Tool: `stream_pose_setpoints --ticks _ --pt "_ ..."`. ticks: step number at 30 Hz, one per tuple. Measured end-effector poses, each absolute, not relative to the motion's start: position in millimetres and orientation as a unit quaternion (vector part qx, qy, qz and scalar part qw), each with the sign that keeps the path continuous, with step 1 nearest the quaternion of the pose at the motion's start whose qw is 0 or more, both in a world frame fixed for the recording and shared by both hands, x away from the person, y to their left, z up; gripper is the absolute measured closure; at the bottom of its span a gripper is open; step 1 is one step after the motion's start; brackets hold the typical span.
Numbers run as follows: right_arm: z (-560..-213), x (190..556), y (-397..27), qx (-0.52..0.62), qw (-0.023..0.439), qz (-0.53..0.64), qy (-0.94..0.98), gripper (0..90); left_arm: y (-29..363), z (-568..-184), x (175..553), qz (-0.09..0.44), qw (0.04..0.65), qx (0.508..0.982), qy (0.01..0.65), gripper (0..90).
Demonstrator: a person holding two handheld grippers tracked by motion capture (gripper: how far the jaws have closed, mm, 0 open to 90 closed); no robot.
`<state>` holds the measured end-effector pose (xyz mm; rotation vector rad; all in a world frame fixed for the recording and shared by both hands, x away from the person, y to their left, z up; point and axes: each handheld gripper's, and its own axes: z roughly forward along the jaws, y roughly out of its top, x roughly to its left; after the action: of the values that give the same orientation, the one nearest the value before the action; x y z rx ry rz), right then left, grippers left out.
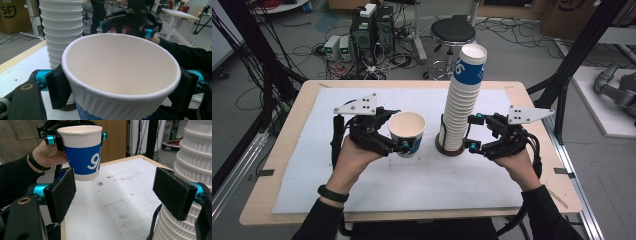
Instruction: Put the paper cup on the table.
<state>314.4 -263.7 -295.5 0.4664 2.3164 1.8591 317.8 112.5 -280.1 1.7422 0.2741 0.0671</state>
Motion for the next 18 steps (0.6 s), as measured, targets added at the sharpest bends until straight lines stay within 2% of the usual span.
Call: stream_pose_setpoints --ticks 18 --pt "-295 321 -262 0.150 0.069 0.617 0.769 18.9 145 -290 326 0.095 0.624 0.756 0.174 19.8"
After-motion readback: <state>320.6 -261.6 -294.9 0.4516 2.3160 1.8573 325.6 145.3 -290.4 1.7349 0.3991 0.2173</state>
